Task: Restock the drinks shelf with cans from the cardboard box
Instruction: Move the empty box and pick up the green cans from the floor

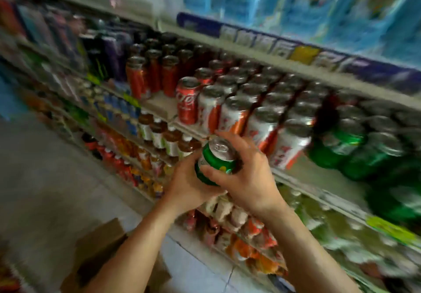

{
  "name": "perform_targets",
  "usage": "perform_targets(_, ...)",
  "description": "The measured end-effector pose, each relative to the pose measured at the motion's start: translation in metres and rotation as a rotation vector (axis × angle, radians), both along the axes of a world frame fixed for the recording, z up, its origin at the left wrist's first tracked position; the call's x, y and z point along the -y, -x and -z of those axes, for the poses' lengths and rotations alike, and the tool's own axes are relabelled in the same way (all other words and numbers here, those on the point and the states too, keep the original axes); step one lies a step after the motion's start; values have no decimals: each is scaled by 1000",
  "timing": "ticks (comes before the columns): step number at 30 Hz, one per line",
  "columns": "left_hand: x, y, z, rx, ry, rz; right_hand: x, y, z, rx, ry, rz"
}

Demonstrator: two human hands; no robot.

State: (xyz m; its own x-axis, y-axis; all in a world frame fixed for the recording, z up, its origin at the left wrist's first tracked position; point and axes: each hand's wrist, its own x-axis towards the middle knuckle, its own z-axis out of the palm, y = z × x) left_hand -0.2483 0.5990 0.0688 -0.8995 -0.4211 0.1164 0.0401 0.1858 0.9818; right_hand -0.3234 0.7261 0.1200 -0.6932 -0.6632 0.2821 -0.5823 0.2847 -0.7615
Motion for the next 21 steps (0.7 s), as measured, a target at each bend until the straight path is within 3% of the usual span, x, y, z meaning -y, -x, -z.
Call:
perform_targets(8,-116,45,-74,-49,115,194,-125,38,-56,-88,84,127)
perform_targets(15,-206,89,-83,-106,217,115,-221,79,-70,-152,67,91)
perform_targets(21,-240,115,-69,-120,224,25,-255,103,-59,-213,-24,81)
